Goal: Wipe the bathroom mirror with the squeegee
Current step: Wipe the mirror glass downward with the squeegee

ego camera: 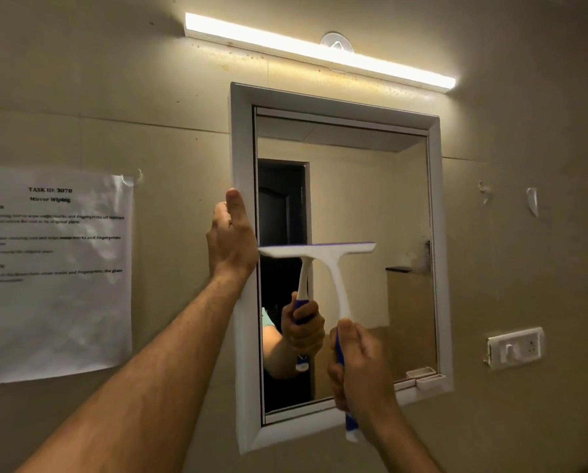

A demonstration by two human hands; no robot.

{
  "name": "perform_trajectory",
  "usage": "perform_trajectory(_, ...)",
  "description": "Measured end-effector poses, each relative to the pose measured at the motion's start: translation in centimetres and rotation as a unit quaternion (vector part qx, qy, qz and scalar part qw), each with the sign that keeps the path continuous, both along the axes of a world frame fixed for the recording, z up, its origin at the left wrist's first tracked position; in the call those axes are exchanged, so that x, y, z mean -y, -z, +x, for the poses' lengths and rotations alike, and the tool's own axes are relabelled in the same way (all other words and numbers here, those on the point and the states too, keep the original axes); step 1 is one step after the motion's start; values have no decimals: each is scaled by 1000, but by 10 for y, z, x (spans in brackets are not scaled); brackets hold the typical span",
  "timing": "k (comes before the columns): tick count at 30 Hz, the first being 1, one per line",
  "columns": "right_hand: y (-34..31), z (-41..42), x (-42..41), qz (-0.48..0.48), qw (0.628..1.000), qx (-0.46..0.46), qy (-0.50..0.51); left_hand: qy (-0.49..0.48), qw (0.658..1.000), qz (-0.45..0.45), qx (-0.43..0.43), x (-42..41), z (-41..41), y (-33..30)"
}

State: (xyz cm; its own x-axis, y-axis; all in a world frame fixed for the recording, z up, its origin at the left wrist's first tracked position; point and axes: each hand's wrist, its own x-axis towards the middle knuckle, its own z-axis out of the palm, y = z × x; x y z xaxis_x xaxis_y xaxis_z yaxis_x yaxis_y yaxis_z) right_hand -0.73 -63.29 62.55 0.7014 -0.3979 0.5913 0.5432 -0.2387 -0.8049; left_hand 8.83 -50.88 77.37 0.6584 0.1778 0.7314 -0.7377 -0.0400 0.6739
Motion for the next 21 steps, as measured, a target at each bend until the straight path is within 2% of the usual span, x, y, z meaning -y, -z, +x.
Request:
perform_trajectory(6, 59, -10, 0, 66, 997, -50, -7, 10, 1000, -6, 12, 0, 2, 2)
perform_trajectory(10, 43, -21, 0, 73, 997, -11, -27, 8, 1000, 2, 10, 2, 0, 7)
perform_trajectory(15, 4, -9, 1, 7, 1000, 10, 1, 13, 1000, -3, 9, 4, -7, 3)
perform_trajectory(18, 18, -5, -3, -4, 1000, -9, 7, -3, 1000, 0, 8, 4, -5, 4)
perform_trajectory(21, 40, -5, -3, 29, 999, -16, -20, -8, 1000, 1, 8, 3, -4, -1)
